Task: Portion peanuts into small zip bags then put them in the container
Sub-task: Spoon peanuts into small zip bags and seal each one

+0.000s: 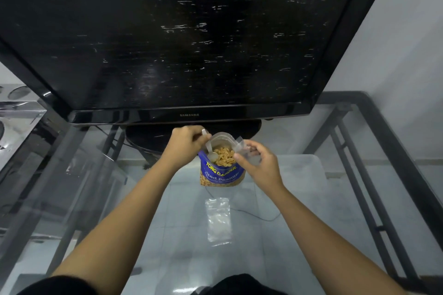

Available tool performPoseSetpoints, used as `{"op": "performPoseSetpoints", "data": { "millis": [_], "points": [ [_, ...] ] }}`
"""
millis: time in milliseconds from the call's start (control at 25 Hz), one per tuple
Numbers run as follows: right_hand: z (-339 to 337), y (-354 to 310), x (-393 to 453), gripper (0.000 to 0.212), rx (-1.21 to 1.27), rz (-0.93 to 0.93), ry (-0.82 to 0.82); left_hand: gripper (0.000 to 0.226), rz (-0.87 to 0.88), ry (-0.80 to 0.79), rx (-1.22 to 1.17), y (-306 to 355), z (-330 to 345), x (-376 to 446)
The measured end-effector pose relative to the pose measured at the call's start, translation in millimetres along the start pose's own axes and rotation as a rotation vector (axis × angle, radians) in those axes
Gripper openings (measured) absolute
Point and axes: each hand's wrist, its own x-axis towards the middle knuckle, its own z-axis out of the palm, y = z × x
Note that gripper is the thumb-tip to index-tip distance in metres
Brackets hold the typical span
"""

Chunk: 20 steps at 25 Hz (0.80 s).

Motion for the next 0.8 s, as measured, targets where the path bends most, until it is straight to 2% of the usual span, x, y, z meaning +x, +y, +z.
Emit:
{"op": "performPoseSetpoints", "data": {
  "millis": [160,360,560,680,800],
  "points": [
    [-0.2,-1.4,0.7,0.044,-0.034,0.017,-0.009,0.014,-0.410,0.101,-0.438,-19.3,6.5,-4.8],
    [0.9,-1.9,-1.6,0.043,-0.055,0.015,0.008,0.016,-0.408,-0.045,-0.552,-20.6,14.1,-7.1],
    [-0.9,-4.5,-1.4,0.041,-0.053,0.014,0.031,0.018,-0.597,0.021,-0.829,-23.6,18.5,-1.6],
    [-8.2,-8.2,3.2,0.044,-0.117,-0.043,0.039,0.016,-0.707,0.104,-0.908,-30.8,10.9,1.8],
    [-12.5,-10.2,10.1,0.051,-0.259,-0.113,-0.030,0.015,-0.741,0.151,-0.936,-39.8,2.8,7.7]
  ]
}}
